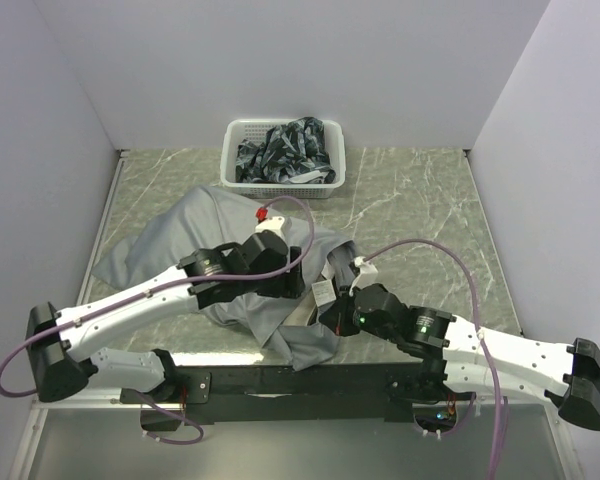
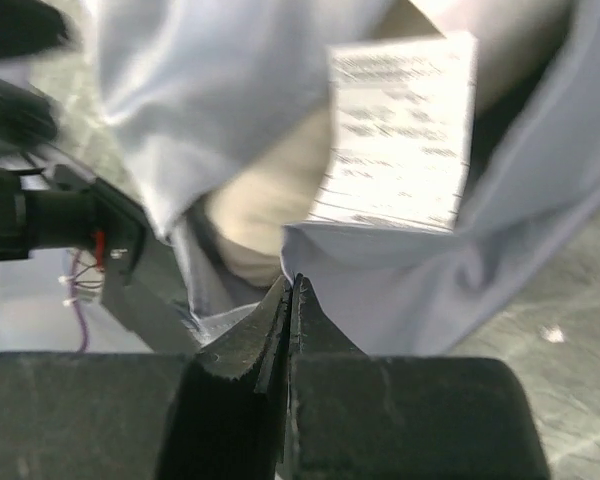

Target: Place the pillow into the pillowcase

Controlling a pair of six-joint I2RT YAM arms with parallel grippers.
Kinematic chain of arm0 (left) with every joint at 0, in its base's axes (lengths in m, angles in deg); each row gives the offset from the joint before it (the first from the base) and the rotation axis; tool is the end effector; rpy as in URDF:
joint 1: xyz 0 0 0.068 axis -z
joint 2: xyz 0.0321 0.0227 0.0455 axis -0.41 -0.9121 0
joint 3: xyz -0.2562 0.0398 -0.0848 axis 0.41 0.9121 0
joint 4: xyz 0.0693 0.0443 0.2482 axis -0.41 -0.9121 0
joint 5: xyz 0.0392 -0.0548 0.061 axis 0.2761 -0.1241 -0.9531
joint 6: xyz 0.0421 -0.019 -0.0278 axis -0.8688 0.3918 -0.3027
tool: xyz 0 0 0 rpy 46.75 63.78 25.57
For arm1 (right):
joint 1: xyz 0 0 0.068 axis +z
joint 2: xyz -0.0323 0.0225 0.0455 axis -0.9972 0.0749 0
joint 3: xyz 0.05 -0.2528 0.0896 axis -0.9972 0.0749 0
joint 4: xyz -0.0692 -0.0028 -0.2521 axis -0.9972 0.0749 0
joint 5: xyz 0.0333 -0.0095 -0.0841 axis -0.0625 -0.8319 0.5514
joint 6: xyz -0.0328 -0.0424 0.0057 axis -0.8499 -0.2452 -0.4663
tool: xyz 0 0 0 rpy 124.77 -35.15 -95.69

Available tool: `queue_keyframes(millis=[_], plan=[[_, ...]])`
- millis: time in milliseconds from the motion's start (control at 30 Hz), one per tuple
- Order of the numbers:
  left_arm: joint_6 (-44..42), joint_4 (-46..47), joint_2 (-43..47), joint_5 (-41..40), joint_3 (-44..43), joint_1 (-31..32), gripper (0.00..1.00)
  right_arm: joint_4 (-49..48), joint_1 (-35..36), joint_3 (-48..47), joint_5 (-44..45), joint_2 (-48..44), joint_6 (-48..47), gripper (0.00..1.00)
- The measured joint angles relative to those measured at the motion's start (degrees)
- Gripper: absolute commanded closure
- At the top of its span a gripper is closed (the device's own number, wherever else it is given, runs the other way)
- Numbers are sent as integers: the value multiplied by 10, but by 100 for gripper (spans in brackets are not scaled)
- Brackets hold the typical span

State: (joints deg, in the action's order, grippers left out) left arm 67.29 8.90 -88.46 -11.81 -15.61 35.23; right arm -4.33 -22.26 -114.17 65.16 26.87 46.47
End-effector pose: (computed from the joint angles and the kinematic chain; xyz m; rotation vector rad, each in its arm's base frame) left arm 0.1355 -0.2151 0.3126 0.1530 2.4529 -0.6407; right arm 0.0870 0.1614 0.2283 -0.1957 2.2736 0.9490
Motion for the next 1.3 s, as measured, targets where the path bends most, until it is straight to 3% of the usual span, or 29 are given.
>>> queue_keyframes(millis=[233, 400, 500, 533, 633, 800, 1000, 1300], plan=[[-50, -8, -107, -33, -47, 1, 19, 22, 0, 29, 19, -10, 30, 100], [-78, -26, -170, -61, -47, 3, 23, 26, 0, 44, 24, -33, 42, 100], [-90, -29, -184, -67, -47, 3, 49, 26, 0, 44, 26, -34, 42, 100], [-89, -30, -186, -68, -48, 3, 74, 28, 0, 43, 28, -34, 42, 100], [-96, -38, -190, -78, -60, 4, 99, 42, 0, 18, 38, -25, 35, 100], [-106, -66, -180, -85, -101, 2, 99, 44, 0, -34, 52, -17, 20, 100], [-107, -75, -104, -34, -160, -19, 99, 10, 0, -94, 58, 43, -4, 100], [-49, -43, 0, 21, -186, -27, 99, -172, -4, -129, 51, 235, -12, 100]])
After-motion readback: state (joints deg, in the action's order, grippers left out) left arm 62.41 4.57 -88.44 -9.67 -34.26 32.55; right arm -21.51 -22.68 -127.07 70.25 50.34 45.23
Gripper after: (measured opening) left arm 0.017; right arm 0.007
